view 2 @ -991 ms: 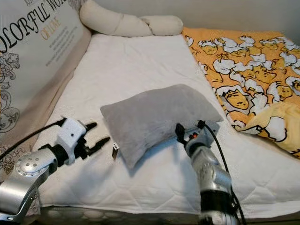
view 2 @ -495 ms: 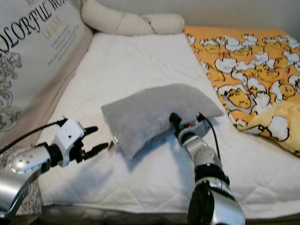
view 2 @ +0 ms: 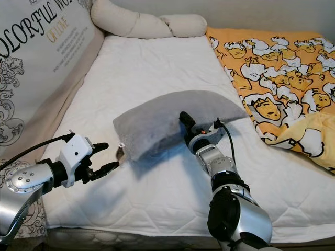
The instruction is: Clean up the room
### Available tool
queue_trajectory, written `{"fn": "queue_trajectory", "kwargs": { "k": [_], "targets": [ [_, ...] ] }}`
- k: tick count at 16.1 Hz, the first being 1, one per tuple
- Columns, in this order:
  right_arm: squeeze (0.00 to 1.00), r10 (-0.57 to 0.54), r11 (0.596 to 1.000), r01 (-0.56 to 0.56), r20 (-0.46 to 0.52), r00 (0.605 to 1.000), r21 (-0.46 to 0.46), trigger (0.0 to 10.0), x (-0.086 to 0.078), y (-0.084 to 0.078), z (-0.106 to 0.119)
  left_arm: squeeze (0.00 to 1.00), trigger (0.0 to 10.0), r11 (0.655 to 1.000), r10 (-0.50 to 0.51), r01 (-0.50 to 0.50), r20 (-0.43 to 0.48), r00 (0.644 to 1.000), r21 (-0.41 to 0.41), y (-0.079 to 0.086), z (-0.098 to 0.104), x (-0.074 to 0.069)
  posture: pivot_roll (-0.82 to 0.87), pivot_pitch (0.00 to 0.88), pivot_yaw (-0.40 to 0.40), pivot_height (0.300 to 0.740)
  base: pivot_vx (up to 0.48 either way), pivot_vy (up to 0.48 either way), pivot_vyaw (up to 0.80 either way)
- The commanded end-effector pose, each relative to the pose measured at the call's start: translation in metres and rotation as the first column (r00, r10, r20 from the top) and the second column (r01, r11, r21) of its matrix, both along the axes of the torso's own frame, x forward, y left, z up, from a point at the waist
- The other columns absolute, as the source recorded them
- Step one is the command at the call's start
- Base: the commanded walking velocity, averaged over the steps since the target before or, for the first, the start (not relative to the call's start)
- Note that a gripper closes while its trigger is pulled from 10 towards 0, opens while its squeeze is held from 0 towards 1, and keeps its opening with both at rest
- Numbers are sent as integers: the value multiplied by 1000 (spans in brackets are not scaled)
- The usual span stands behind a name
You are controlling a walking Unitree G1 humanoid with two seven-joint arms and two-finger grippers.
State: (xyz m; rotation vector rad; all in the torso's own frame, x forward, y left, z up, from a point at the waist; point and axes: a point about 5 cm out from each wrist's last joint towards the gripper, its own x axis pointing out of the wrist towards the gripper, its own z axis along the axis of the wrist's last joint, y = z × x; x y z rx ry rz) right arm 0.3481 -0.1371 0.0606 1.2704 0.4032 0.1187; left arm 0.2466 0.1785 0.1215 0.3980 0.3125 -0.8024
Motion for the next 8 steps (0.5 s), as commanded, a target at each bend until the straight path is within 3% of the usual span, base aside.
{"fn": "queue_trajectory", "kwargs": {
  "k": [1,2,3,4,8],
  "targets": [
    [0,1,1000,-1,-19,1000,0,10000,0,2,-1,0,10000,1000,-26,26,21,999,-4,-5,4,0,59,0,-19,740,0,0,0],
    [0,-5,1000,4,-60,998,-24,6039,-2,1,-6,0,10000,1000,-27,27,21,999,-4,-5,4,0,59,0,-19,740,0,0,0],
    [0,-14,999,10,-83,996,-44,1255,-3,1,-8,0,10000,1000,-29,29,20,999,-3,-6,4,-1,58,0,-19,740,0,0,0],
    [0,-25,999,20,-103,994,-48,0,-4,0,-11,0,10000,1000,-30,30,19,999,-3,-6,3,-1,58,0,-20,740,0,0,0],
    [0,-42,991,27,-115,992,-133,0,-5,-3,-15,0,10000,999,-37,37,14,999,-7,-6,3,-1,59,0,-23,740,0,0,0]
  ]
}}
